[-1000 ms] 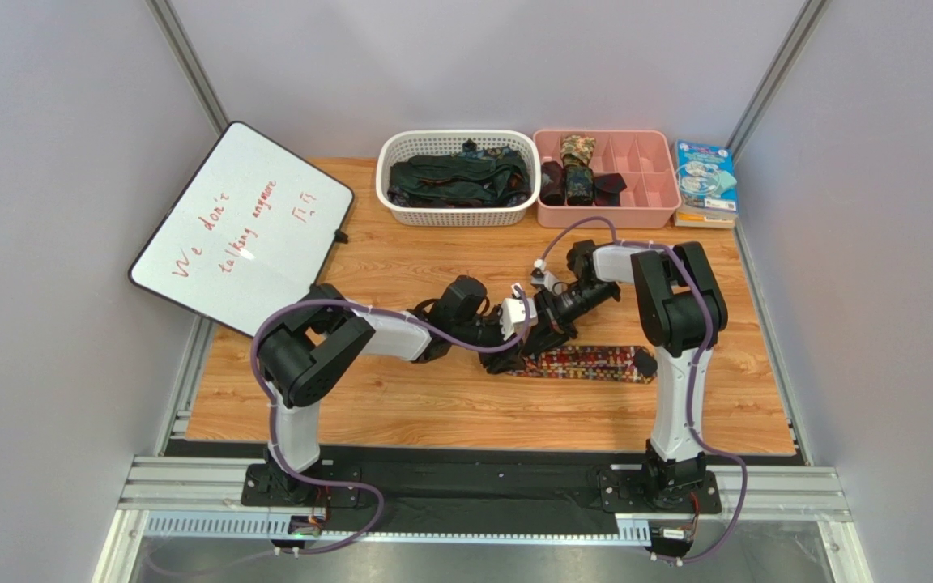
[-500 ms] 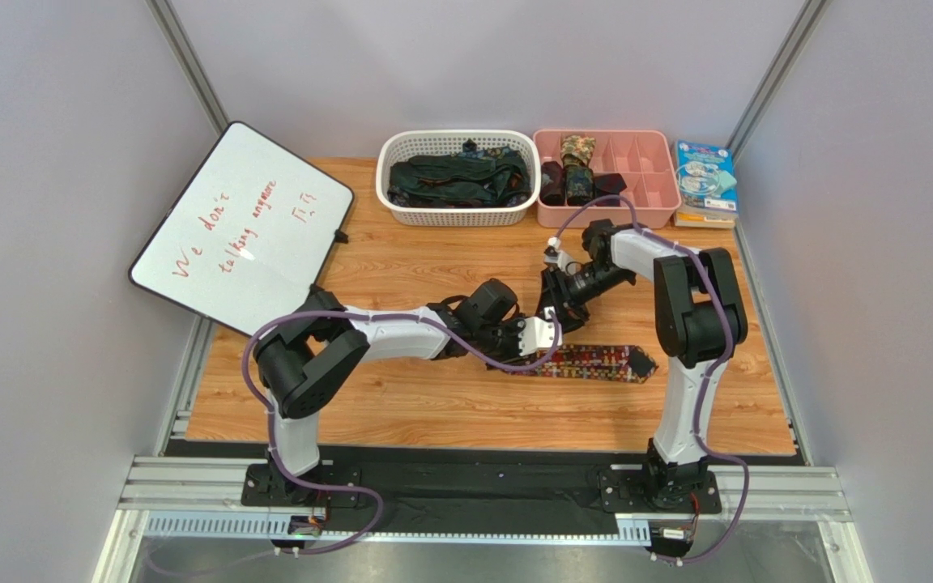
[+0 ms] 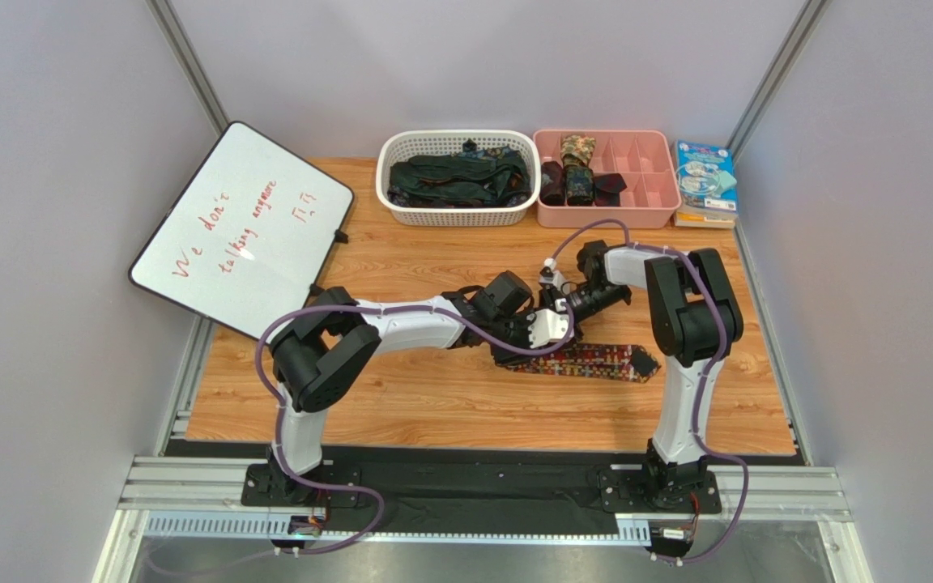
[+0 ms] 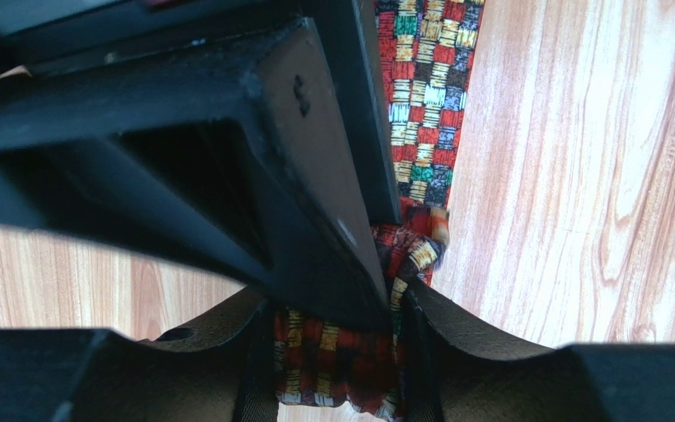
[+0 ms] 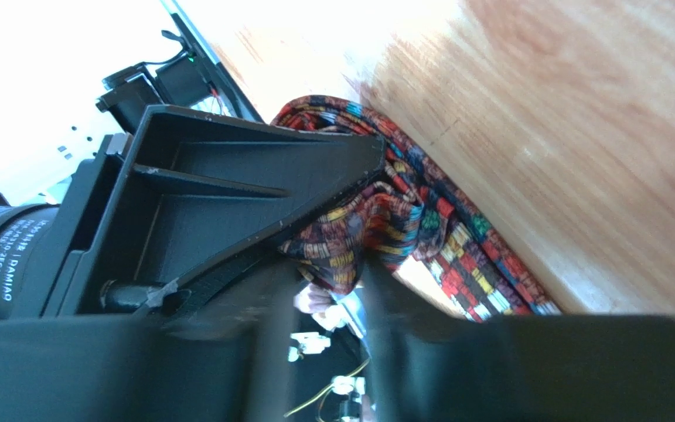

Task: Roll the ties
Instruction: Roll the tie at the center of the board.

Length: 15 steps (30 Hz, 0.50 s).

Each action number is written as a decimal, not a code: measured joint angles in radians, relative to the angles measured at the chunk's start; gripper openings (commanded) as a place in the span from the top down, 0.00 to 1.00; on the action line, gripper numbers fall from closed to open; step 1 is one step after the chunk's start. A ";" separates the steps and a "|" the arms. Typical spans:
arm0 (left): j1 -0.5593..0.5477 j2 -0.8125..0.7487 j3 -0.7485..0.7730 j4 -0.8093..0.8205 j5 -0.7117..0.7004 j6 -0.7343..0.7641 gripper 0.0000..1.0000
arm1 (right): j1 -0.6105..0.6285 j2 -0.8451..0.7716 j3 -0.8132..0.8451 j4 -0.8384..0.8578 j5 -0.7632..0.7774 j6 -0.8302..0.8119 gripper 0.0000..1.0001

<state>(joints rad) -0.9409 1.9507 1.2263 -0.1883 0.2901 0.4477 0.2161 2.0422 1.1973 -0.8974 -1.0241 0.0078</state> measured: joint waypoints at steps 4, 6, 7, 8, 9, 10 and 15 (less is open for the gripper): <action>0.003 0.000 -0.002 0.009 -0.008 -0.010 0.32 | 0.003 0.005 -0.001 0.024 0.008 0.026 1.00; 0.011 -0.013 -0.019 0.032 -0.009 -0.023 0.01 | 0.002 0.008 -0.005 0.024 0.017 0.027 1.00; 0.016 -0.027 -0.039 0.038 -0.001 -0.035 0.01 | 0.002 0.011 -0.007 0.021 0.023 0.026 1.00; 0.028 -0.050 -0.064 0.034 0.012 -0.046 0.00 | 0.001 0.015 -0.010 0.018 0.027 0.027 1.00; 0.036 -0.079 -0.093 0.024 0.027 -0.062 0.01 | -0.001 0.018 -0.011 0.016 0.027 0.025 1.00; 0.044 -0.106 -0.114 0.012 0.040 -0.071 0.01 | -0.003 0.021 -0.014 0.010 0.031 0.021 1.00; 0.084 -0.333 -0.161 -0.016 0.078 -0.136 0.01 | -0.009 0.036 -0.012 -0.018 0.039 0.005 1.00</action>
<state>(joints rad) -0.8566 1.6173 1.0649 -0.2039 0.3683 0.3115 0.2070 2.0785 1.1851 -0.9157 -0.9852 0.0132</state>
